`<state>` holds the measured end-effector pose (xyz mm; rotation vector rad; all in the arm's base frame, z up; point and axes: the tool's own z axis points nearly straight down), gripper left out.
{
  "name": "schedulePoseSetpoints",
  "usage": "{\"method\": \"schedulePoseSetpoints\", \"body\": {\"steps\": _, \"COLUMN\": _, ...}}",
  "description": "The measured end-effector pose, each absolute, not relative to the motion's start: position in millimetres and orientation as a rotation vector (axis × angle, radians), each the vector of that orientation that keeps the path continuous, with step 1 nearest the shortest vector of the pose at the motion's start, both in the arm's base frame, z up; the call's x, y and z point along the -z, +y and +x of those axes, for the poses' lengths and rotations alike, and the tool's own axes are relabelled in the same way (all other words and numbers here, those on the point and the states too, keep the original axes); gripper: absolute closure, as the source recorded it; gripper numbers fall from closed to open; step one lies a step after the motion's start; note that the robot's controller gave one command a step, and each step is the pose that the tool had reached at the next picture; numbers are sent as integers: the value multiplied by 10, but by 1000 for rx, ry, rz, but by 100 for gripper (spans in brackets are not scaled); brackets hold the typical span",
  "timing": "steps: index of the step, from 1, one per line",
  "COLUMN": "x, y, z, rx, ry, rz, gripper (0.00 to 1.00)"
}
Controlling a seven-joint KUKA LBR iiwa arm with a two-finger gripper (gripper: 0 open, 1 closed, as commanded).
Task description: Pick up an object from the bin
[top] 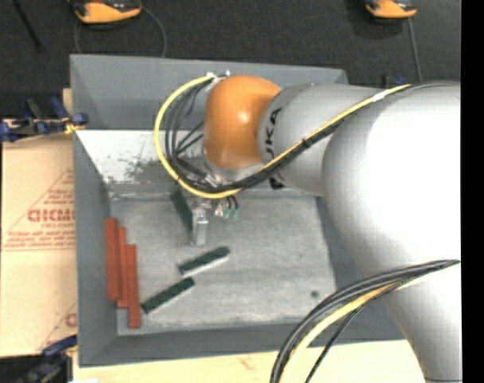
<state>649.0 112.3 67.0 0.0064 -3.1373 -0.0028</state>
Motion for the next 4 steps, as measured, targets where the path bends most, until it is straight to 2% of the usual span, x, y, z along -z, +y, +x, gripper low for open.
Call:
{"method": "schedulePoseSetpoints", "body": {"steps": 1, "x": -1022, "y": 1082, "z": 6548, "rx": 6, "ry": -3128, "rz": -361, "gripper": 0}}
{"method": "schedulePoseSetpoints", "body": {"steps": 2, "x": -1007, "y": 1137, "z": 6467, "rx": 3, "ry": -3033, "rz": -825, "gripper": 0}}
{"method": "schedulePoseSetpoints", "body": {"steps": 3, "x": -696, "y": 1052, "z": 6468, "rx": 1, "ry": -3003, "rz": -906, "gripper": 0}}
{"method": "schedulePoseSetpoints", "body": {"steps": 4, "x": -699, "y": 1048, "z": 6467, "rx": -4, "ry": -3006, "rz": -901, "gripper": 0}}
